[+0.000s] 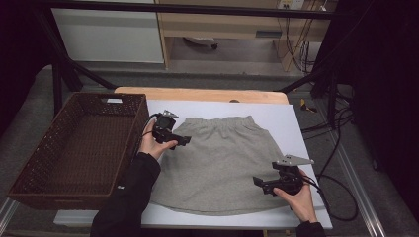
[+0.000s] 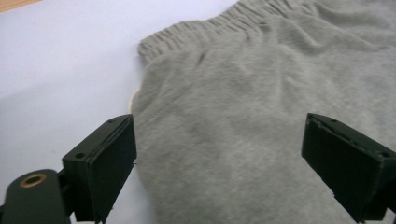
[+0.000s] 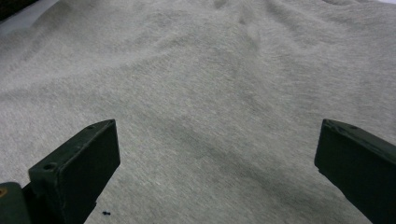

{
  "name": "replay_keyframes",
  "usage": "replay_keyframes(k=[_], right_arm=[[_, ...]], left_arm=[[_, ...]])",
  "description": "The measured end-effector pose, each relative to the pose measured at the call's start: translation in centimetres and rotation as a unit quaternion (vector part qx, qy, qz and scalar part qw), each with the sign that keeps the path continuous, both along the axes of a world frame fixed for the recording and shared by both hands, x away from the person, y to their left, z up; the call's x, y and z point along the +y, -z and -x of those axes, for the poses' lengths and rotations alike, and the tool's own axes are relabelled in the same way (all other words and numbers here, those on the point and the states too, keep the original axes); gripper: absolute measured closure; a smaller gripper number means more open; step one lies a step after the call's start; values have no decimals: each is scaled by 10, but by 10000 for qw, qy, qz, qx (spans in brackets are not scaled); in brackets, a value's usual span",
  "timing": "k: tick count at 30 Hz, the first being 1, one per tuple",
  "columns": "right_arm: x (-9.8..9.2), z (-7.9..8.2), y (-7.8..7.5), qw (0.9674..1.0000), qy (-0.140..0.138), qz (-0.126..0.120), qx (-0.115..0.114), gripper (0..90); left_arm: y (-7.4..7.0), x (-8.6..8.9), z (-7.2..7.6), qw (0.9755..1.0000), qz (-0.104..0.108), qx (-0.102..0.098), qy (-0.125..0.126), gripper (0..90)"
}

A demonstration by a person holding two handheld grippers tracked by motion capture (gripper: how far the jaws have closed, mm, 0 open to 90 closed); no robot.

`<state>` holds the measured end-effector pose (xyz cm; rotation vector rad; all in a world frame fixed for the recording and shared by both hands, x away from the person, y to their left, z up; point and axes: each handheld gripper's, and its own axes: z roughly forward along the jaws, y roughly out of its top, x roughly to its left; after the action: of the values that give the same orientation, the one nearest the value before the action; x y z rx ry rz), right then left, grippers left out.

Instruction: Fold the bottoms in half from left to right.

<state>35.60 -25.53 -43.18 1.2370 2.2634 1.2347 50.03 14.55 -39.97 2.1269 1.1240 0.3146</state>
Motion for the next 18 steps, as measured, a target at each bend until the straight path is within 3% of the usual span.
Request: replay_keyframes(k=[8,18], right_arm=[[0,0,0,10000,-15,21,9,8],[1,0,1,10000,-27,16,15,8]], left_arm=[[9,7,-16,9996,-124,46,-257,223],[19,7,-33,9990,-236,56,-386,362]])
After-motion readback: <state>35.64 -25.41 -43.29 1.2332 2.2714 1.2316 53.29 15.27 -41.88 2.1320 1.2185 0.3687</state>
